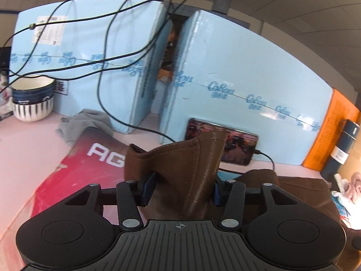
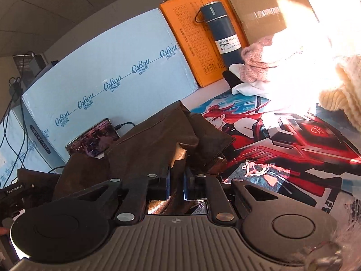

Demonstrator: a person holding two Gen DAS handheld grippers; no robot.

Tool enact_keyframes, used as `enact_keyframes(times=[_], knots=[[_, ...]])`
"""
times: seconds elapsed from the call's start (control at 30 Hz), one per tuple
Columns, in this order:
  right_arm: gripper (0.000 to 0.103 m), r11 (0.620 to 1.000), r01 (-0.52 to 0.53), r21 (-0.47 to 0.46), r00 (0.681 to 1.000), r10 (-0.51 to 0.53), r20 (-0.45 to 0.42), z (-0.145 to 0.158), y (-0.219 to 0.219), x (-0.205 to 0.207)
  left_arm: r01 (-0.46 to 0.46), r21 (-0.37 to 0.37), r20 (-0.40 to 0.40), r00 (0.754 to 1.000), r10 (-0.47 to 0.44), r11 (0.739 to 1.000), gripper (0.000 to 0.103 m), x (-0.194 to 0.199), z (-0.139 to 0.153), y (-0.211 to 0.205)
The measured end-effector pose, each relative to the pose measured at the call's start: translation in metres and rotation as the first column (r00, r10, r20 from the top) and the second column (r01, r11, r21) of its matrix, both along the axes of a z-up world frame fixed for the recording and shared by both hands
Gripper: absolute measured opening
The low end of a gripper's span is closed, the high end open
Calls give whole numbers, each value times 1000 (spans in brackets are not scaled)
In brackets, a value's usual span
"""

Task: Fold clothes

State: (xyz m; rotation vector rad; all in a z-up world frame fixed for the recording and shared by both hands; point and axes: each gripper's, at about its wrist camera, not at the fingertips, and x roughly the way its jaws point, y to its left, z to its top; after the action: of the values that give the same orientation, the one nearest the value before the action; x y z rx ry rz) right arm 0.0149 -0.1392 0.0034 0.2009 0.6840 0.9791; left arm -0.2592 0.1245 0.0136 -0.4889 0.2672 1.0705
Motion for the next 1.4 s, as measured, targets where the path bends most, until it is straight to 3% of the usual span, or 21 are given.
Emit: enact_keyframes(times=[0.03, 0.1, 0.17, 0.23, 0.37, 0.4, 0.47, 0.53, 0.63, 0.73, 0.93, 1.07, 1.2, 1.4], knots=[[29, 1000, -15, -2, 1000, 15, -3, 2, -2, 3, -50, -19, -20, 999, 50, 999, 78, -8, -2, 4], [63, 1000, -7, 7, 1000, 7, 22, 9, -9, 11, -162, -18, -47, 986, 161, 987, 89, -25, -4, 8], [76, 1000, 25, 5, 997, -25, 68, 16, -16, 20, -263, 5, -40, 964, 263, 965, 89, -43, 1, 8], [82, 999, 36, 11, 996, -37, 84, 23, -18, 35, -303, 43, 10, 953, 303, 952, 94, -55, 11, 2], [90, 999, -27, 35, 995, 23, 98, 35, -5, 65, -58, 143, 48, 998, 52, 988, 99, -37, 32, -17], [92, 998, -52, 37, 993, 48, 107, 36, 2, 71, 41, 159, 23, 999, -45, 986, 101, -25, 33, -22], [98, 994, -105, 36, 987, 100, 126, 37, 16, 82, 233, 162, -47, 972, -228, 959, 101, 4, 32, -32], [98, 990, -137, 30, 984, 132, 123, 36, 30, 94, 359, 137, -112, 931, -346, 923, 101, 32, 26, -38], [98, 983, -182, 30, 979, 179, 95, 31, 50, 110, 478, 104, -205, 868, -452, 872, 101, 66, 13, -42], [98, 971, -237, 29, 969, 233, 85, 27, 68, 122, 523, 45, -257, 830, -495, 851, 101, 79, -5, -40], [99, 940, -340, 12, 939, 339, 55, 13, 112, 145, 503, -53, -258, 828, -498, 863, 101, 74, -25, -29], [99, 936, -352, 5, 936, 352, -17, 0, 135, 163, 512, -77, -266, 816, -513, 855, 103, 76, -29, -29], [99, 906, -423, 23, 903, 424, -67, -10, 148, 171, 514, -76, -276, 813, -513, 855, 103, 78, -31, -30], [98, 883, -470, 19, 883, 470, -9, -5, 152, 159, 514, -76, -272, 814, -514, 854, 103, 78, -31, -30]])
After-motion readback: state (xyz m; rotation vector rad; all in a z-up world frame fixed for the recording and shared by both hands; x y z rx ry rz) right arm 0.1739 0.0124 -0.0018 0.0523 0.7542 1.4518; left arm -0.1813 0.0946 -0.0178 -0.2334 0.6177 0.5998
